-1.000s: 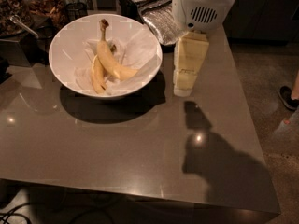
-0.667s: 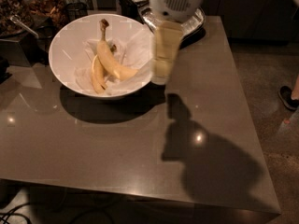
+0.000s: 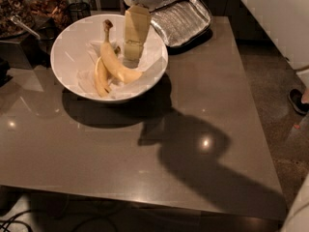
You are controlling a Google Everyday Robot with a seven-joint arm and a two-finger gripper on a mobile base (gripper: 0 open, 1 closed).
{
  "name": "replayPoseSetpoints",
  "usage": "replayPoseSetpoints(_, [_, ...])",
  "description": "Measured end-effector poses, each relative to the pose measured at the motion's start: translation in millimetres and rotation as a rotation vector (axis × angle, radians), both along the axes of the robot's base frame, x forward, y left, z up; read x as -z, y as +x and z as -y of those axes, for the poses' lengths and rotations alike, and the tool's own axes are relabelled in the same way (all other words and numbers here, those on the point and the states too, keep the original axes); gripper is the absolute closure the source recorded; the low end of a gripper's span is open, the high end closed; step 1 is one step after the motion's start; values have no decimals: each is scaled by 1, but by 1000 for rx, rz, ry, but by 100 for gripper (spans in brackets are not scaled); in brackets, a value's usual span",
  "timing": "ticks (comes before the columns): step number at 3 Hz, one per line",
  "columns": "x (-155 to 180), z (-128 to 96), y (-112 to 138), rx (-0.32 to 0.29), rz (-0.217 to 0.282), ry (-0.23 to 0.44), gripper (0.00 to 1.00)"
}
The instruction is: Pick banana from white bowl
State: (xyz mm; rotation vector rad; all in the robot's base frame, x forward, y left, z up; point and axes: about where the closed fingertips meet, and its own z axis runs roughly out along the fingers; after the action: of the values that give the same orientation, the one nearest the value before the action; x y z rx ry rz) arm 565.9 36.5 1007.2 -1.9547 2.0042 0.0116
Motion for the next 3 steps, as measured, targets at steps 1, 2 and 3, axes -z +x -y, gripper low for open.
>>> replayPoseSetpoints(1, [9, -3, 11, 34, -13, 27, 0])
replayPoseSetpoints(2, [20, -9, 29, 106, -66, 48, 0])
replayPoseSetpoints(3, [32, -9, 46, 167, -127, 84, 12])
